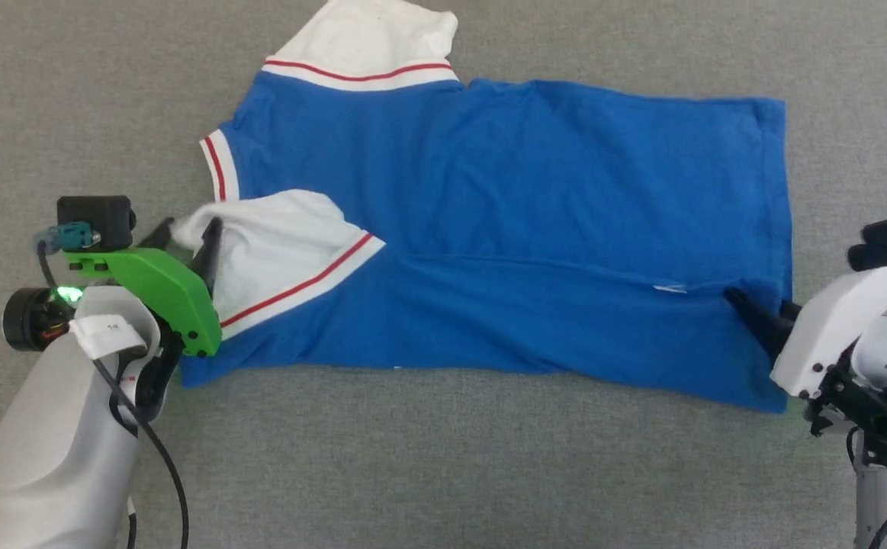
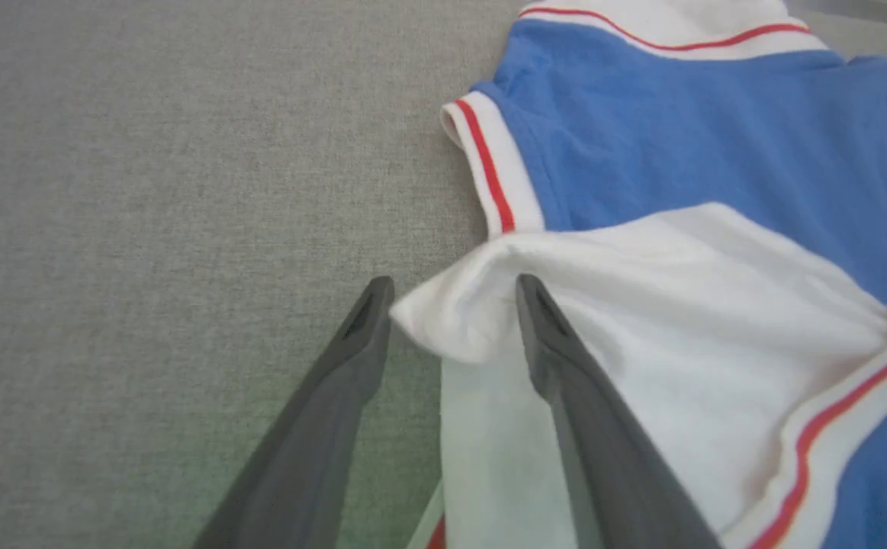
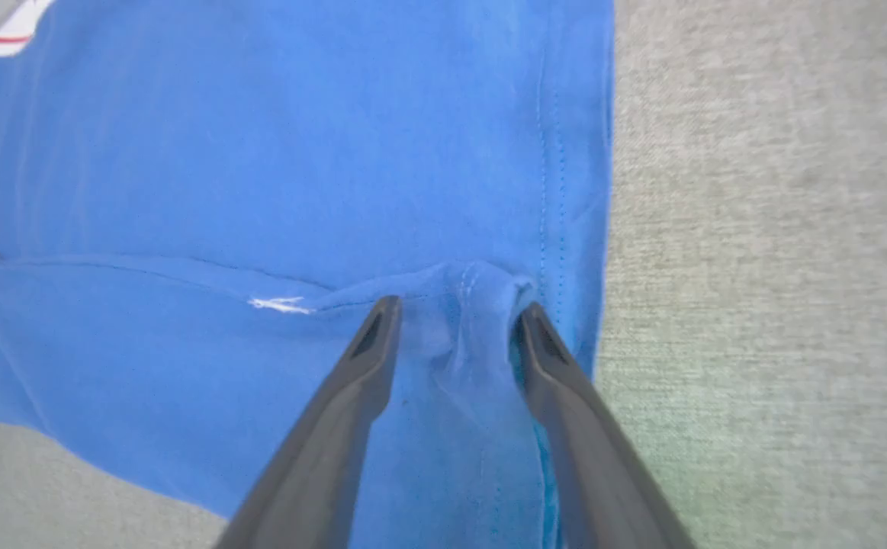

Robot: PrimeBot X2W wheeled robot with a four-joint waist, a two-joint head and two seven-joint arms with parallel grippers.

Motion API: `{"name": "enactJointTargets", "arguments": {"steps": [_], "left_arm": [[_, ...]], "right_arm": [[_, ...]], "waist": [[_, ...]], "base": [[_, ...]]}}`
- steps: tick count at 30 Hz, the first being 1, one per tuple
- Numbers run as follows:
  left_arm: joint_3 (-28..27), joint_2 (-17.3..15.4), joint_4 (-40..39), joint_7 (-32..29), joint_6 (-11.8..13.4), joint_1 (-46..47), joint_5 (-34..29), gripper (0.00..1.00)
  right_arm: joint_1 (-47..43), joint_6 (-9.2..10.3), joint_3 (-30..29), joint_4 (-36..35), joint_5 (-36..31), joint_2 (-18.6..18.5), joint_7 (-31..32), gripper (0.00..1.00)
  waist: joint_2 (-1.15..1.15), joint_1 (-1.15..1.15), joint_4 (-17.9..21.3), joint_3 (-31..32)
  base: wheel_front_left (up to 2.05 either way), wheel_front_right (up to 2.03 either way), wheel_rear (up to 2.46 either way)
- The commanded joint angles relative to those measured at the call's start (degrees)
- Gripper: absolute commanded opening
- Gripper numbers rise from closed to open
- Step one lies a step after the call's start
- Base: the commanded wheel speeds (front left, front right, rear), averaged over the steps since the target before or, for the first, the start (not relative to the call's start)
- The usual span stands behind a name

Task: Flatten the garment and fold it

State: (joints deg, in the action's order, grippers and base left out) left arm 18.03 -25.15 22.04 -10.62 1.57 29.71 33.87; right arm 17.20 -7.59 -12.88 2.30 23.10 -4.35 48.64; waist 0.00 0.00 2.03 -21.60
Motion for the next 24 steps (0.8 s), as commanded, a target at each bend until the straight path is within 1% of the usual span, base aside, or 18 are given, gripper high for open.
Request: {"name": "enactJointTargets", "arguments": {"steps": [1,4,6,8,11,13,15,18,20,24], "left_arm": [[-0.8,0.0,-0.2,1.2,0.2,0.0,0.4,1.00],[-2.0,-0.3,-1.9,1.9,1.9,-2.1,0.9,1.00],[-2.8,-0.4,-3.9,0.6,4.1,-4.7,1.6,1.00],[-3.1,-0.6,-6.4,-2.3,6.2,-8.1,2.6,1.00],[-2.7,-1.0,-10.7,-8.7,9.9,-13.5,4.0,1.00],[-2.5,-1.2,-13.2,-12.1,11.8,-16.1,4.8,1.00],[-2.4,-1.1,-15.2,-14.2,13.5,-18.0,5.4,1.00],[-2.3,-0.8,-16.8,-15.5,14.9,-19.4,5.8,1.00],[-2.3,-0.5,-16.8,-15.8,14.9,-19.5,6.3,1.00],[-1.5,-0.1,-14.4,-17.0,14.3,-19.4,7.0,1.00]], "right_arm": [[-1.2,0.10,-0.8,-0.8,1.0,0.4,-1.6,1.00],[-3.1,0.10,-2.2,-2.7,2.4,0.7,-4.0,1.00],[-4.9,0.10,-3.2,-4.2,3.2,0.9,-5.0,1.00],[-7.0,0.10,-3.9,-5.8,3.6,1.1,-5.4,1.00],[-10.1,0.10,-4.4,-8.0,3.9,1.3,-5.1,1.00],[-11.3,0.10,-5.0,-9.2,4.2,1.3,-5.1,1.00],[-12.2,0.10,-5.4,-10.1,4.6,1.4,-5.1,1.00],[-13.0,0.10,-5.4,-10.6,5.4,1.4,-5.2,1.00],[-13.1,0.10,-5.3,-10.7,5.8,1.4,-5.4,1.00],[-13.2,0.10,-5.1,-10.6,6.3,1.5,-5.9,1.00]], "waist": [[0.00,0.00,-0.7,2.4],[0.00,0.00,-1.0,4.8],[0.00,0.00,-1.2,6.4],[0.00,0.00,-1.3,7.7],[0.00,0.00,-1.4,9.0],[0.00,0.00,-1.2,9.3],[0.00,0.00,-0.9,9.3],[0.00,0.00,-0.3,8.9],[0.00,0.00,0.1,8.6],[0.00,0.00,0.7,8.1]], "base": [[0.00,0.00,0.00],[0.00,0.00,0.00],[0.00,0.00,0.00],[0.00,0.00,0.00],[0.00,0.00,0.00],[0.00,0.00,0.00],[0.00,0.00,0.00],[0.00,0.00,0.00],[0.00,0.00,0.00],[0.00,0.00,0.00]]}}
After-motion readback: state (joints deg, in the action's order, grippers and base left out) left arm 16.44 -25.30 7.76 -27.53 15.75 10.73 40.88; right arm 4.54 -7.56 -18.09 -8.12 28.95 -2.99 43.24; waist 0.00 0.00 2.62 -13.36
